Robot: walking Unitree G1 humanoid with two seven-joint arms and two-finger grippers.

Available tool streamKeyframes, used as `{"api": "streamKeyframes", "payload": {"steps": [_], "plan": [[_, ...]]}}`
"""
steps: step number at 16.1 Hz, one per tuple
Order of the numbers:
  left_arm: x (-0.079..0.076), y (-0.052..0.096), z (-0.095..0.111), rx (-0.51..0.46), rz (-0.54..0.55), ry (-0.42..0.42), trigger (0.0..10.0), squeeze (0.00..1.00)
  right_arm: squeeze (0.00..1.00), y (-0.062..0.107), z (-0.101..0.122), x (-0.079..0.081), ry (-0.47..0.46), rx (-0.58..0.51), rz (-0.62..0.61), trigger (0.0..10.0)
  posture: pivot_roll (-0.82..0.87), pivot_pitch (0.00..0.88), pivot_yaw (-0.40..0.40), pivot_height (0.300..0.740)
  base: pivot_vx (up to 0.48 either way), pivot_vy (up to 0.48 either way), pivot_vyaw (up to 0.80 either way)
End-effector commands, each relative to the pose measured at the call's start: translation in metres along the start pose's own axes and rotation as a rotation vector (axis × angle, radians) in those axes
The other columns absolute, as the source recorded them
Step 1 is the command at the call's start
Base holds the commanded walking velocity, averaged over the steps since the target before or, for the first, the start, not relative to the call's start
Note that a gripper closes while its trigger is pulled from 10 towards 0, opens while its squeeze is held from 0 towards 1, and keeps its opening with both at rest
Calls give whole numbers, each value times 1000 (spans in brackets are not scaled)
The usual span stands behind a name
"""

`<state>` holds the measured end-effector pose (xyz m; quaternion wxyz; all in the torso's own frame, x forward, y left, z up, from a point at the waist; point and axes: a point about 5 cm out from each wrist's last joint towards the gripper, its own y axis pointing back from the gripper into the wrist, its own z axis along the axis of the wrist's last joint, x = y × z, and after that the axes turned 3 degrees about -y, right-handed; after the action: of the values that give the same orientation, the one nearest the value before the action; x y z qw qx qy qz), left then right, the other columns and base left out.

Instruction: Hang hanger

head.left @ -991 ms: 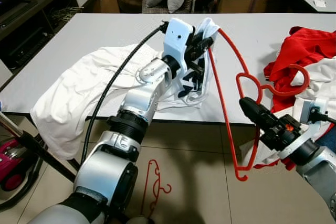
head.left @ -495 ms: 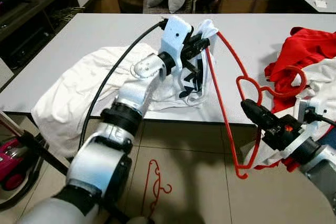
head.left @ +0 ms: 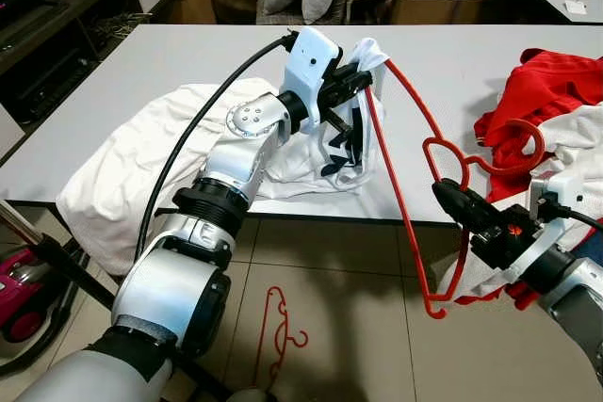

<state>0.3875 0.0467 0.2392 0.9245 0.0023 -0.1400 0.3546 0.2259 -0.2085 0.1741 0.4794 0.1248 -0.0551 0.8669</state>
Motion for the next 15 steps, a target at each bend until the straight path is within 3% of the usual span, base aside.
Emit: {"api": "streamKeyframes", "payload": {"steps": [1,2,3,5,6,15], "plan": [[19,9,5,-14,114,-7,10000,0,0,5,-1,-6,1,3,-39,10000,-111,28,74,740,0,0,0],[17,8,4,-24,122,13,10000,251,0,5,0,-5,0,-4,-33,10000,-110,28,74,740,0,0,0],[10,5,3,-49,140,38,10000,1000,0,4,1,-2,-1,-12,-19,10000,-112,29,73,740,0,0,0],[5,3,2,-49,171,21,10000,1000,0,3,1,-1,-2,-16,-10,10000,-113,30,73,740,0,0,0],[2,2,2,-54,182,16,10000,0,0,3,1,0,-3,-19,-6,10000,-113,30,73,740,0,0,0],[-12,3,0,-60,177,1,10000,0,0,2,1,1,-8,-22,12,10000,-110,31,70,740,0,0,0]]}}
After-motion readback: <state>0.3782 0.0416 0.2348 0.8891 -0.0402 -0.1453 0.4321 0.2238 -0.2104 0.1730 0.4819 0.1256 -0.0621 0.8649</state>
